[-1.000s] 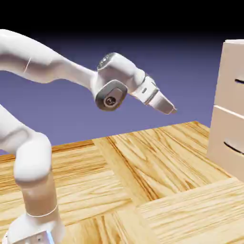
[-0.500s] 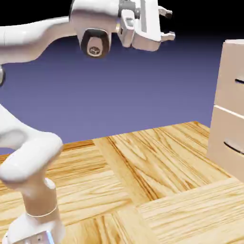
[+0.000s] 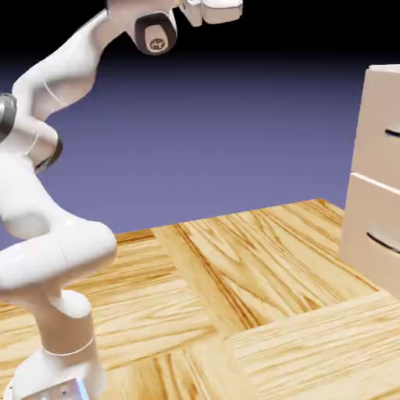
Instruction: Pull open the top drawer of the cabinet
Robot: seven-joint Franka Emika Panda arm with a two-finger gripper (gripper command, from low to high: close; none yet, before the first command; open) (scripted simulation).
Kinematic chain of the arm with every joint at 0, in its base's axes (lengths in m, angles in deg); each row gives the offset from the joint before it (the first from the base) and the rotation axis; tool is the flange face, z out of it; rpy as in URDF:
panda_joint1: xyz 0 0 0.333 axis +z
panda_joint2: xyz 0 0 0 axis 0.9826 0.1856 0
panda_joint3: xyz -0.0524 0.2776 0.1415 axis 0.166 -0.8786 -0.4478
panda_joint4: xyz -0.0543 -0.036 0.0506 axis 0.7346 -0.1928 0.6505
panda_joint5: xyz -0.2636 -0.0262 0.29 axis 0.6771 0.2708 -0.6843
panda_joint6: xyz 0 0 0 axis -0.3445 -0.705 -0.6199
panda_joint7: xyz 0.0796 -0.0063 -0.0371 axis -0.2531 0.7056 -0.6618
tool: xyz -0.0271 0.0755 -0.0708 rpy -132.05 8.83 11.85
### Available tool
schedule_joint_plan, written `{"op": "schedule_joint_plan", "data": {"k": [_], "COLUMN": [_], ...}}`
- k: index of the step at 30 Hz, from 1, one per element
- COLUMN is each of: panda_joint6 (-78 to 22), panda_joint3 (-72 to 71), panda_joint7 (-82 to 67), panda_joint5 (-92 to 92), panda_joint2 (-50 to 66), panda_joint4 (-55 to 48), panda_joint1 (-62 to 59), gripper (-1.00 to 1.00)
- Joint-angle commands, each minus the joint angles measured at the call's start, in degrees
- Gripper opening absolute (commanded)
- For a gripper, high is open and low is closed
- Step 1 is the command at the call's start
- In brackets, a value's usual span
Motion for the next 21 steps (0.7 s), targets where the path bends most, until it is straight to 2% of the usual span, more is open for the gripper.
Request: {"op": "schedule_joint_plan", "data": {"k": [1, 21], "panda_joint6": [-0.35, -7.39], "panda_joint3": [-1.15, -24.05], "panda_joint7": [0.54, 11.29], "panda_joint5": [-2.41, -50.53], "panda_joint2": [-0.88, -18.55], "panda_joint4": [-1.38, -28.96], "panda_joint1": [-2.08, -43.61], "gripper": [0.00, 0.00]}}
